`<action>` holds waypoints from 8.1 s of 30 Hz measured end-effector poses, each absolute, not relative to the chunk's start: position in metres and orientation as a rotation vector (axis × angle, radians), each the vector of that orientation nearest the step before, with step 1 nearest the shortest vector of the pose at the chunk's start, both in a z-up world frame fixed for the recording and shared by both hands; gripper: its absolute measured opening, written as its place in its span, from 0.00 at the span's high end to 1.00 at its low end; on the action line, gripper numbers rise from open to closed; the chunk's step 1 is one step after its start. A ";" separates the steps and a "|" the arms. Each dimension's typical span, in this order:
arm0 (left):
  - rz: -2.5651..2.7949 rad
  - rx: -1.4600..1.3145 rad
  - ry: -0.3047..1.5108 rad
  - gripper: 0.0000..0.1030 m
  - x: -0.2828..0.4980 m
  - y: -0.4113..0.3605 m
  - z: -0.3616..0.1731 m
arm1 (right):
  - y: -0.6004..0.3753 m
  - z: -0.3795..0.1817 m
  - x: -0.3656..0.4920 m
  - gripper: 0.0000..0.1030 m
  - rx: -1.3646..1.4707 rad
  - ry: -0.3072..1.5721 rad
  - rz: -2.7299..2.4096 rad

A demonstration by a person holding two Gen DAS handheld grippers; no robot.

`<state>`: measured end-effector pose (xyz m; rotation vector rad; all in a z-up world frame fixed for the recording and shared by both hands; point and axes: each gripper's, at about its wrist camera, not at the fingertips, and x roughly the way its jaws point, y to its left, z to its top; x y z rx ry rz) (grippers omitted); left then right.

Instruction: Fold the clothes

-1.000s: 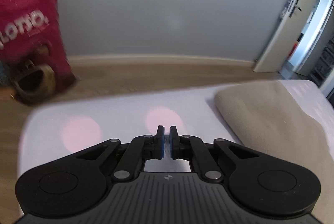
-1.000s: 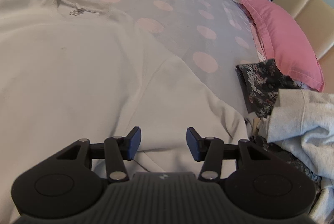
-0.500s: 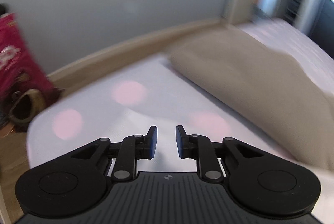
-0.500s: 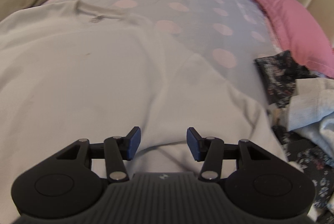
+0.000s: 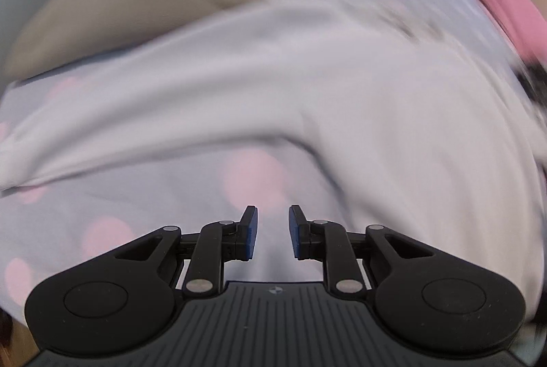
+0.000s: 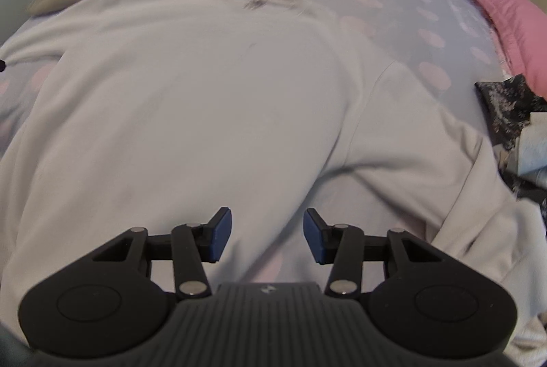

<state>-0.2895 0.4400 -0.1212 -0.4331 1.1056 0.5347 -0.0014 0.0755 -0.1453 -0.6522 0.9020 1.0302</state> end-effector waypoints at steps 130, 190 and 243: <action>0.316 -0.433 1.315 0.82 -0.271 0.353 -0.164 | 0.011 -0.177 -0.054 0.91 -0.814 1.461 1.092; 0.419 -0.464 1.229 0.77 -0.191 0.377 -0.185 | -0.101 0.035 0.179 0.92 -0.117 0.664 0.451; 0.448 -0.364 1.285 0.76 -0.176 0.365 -0.187 | -0.121 -0.068 0.138 0.58 -1.497 0.267 0.438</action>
